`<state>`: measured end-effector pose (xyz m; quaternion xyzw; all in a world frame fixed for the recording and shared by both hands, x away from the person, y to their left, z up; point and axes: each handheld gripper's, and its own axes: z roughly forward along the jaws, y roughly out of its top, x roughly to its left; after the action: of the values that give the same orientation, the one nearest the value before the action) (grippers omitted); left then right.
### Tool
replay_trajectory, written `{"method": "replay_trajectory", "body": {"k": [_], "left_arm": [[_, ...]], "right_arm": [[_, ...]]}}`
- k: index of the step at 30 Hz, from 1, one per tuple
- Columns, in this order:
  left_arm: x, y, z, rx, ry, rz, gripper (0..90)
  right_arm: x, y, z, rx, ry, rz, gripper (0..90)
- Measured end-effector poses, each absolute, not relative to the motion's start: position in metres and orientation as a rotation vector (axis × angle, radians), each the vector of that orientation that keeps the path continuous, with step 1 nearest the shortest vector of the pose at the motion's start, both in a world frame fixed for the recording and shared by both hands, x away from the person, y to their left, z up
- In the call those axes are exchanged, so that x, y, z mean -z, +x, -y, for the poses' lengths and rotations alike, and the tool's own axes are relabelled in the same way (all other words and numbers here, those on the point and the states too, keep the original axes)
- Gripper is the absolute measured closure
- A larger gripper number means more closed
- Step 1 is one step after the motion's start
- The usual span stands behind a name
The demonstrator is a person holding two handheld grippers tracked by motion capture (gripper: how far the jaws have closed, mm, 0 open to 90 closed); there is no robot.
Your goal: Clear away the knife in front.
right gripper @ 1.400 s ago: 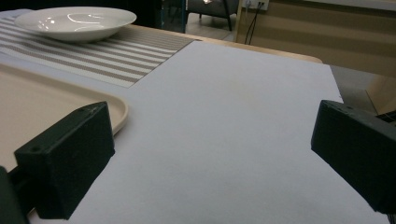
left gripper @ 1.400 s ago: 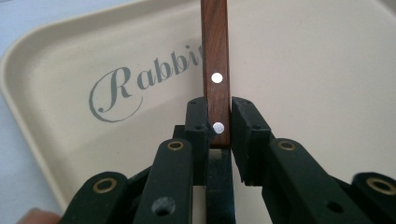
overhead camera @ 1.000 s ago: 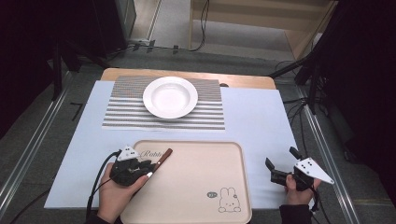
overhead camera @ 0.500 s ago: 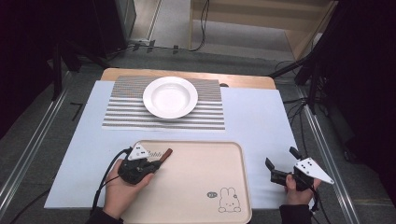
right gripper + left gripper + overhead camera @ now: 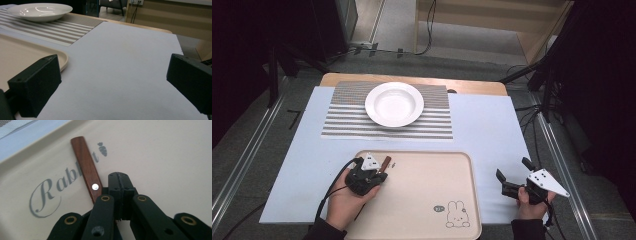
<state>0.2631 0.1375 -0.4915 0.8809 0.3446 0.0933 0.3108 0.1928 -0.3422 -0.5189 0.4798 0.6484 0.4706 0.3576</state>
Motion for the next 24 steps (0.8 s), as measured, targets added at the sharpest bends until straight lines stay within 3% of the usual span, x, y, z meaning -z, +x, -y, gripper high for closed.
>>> {"method": "replay_trajectory", "body": {"k": [24], "left_arm": [[0.49,0.262,-0.197,-0.274,2.268,-1.018,89.8]], "right_arm": [[0.519,0.193,0.342,-1.213,1.241,-1.675,0.0]]}}
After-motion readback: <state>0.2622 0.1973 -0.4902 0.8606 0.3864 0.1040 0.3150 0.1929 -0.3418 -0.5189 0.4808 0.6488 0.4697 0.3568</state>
